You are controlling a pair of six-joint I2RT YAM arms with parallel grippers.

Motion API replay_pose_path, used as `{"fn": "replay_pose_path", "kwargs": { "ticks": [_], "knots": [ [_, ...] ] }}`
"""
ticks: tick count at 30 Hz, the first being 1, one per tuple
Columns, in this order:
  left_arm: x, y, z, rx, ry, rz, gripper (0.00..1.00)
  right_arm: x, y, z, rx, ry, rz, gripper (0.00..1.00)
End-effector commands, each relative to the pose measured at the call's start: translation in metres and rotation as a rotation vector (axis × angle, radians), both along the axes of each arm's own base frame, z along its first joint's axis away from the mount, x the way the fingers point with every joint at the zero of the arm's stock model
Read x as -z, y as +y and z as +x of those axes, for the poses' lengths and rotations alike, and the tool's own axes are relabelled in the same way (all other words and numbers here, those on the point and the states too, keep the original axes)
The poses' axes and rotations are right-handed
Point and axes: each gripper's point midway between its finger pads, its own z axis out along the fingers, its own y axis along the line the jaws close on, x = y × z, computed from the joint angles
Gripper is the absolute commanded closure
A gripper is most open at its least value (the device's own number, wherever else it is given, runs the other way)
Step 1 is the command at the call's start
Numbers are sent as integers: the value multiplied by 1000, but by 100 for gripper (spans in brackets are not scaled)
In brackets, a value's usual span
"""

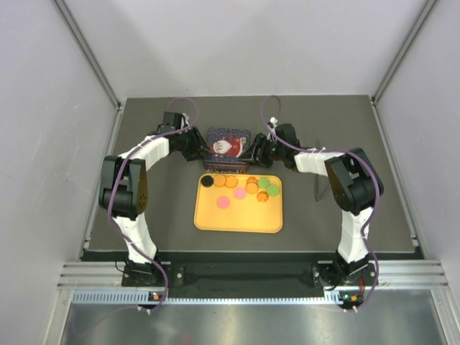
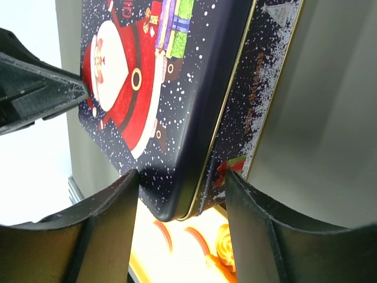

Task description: Pack the cookies

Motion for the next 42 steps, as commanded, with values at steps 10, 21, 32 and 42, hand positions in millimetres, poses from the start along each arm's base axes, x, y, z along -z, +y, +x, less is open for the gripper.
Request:
{"fn": "replay_pose_path", "kwargs": {
  "ticks": [10, 21, 32, 42],
  "knots": [
    [-2, -31, 28, 80, 14, 4, 54, -25, 49, -42, -120, -40, 79, 75],
    [-7, -34, 63, 104, -43, 19, 39, -34, 57, -53, -142, -52, 81, 52],
    [-50, -19, 104, 53, -156, 4, 23, -61, 28, -45, -132, -98, 69, 30],
    [-54, 5, 113, 19, -165, 55, 23, -52, 2, -44, -81, -92, -3, 27]
  ]
}}
